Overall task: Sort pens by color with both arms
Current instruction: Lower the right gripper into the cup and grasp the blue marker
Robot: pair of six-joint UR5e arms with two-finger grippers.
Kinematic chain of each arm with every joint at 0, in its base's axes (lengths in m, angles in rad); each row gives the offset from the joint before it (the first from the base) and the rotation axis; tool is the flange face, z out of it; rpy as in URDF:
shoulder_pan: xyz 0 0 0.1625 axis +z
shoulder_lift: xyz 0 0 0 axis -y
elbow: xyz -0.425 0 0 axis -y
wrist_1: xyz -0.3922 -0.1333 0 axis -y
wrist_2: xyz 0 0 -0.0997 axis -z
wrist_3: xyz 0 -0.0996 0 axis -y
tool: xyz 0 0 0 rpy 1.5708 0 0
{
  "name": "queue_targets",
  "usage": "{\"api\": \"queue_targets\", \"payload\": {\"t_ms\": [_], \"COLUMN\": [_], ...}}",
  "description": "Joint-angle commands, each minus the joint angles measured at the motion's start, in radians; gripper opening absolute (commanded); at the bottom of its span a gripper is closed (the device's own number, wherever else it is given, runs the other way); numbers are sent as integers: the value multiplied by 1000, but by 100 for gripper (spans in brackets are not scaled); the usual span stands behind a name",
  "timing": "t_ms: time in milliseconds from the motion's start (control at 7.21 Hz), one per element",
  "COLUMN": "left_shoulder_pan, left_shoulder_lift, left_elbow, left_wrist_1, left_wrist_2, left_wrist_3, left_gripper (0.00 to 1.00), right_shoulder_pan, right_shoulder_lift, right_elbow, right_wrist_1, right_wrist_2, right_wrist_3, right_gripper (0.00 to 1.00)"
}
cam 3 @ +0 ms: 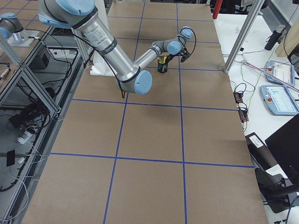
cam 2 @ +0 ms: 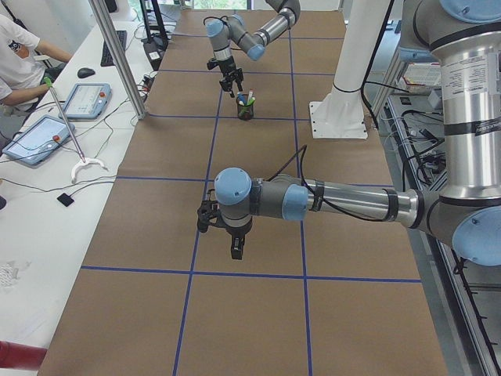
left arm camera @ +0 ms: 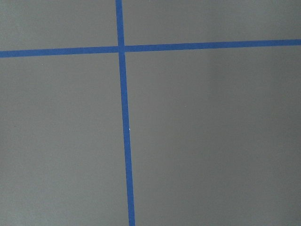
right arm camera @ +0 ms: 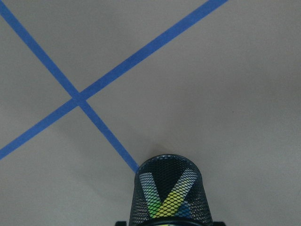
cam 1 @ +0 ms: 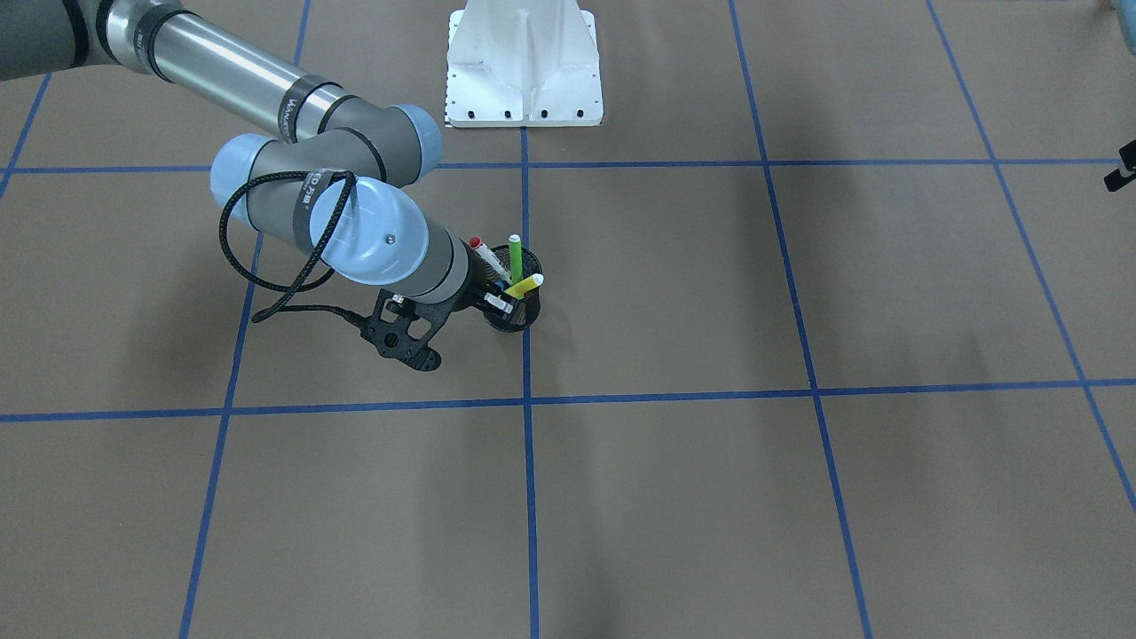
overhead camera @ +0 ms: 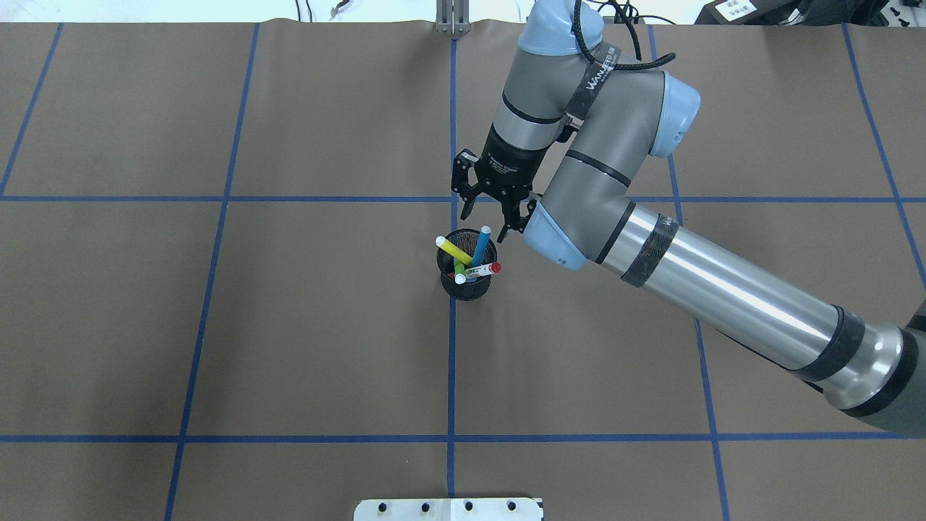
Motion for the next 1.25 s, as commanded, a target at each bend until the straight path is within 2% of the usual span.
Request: {"api": "queue_targets", "payload": {"t_ms": [0,139,416,555,832,971,1110], "left_shoulder_pan": [0,0,0,-2,0,0,0], "left_shoulder_lift": [0,0,0,0,2,0,2], "left_elbow": [-2,-2,-3,-5,-5,-5,-5], "left_wrist_1": [0,0,0,0,0,0,0], "left_wrist_2": [0,0,0,0,0,0,0], "left_wrist_3": [0,0,-2,-2,-2,-2,-2], "left_gripper": [100,100,100,100,100,100,100], "right_shoulder_pan": [-3,-3,-3,-1,-1,6,29], "right_shoulder_lift": [-8,-8,-12,-21,-23,-25,-23], "right_elbow": [5,6,22,28,40,67,133], "right_wrist_1": [0,0,-9,-9,-9,-15,-75], "right_wrist_2": [5,8,4,-2,4,5,-1], "right_wrist_3": [0,2,18,18,18,18,18], "right_gripper": [67,57,8,0,0,0,0]}}
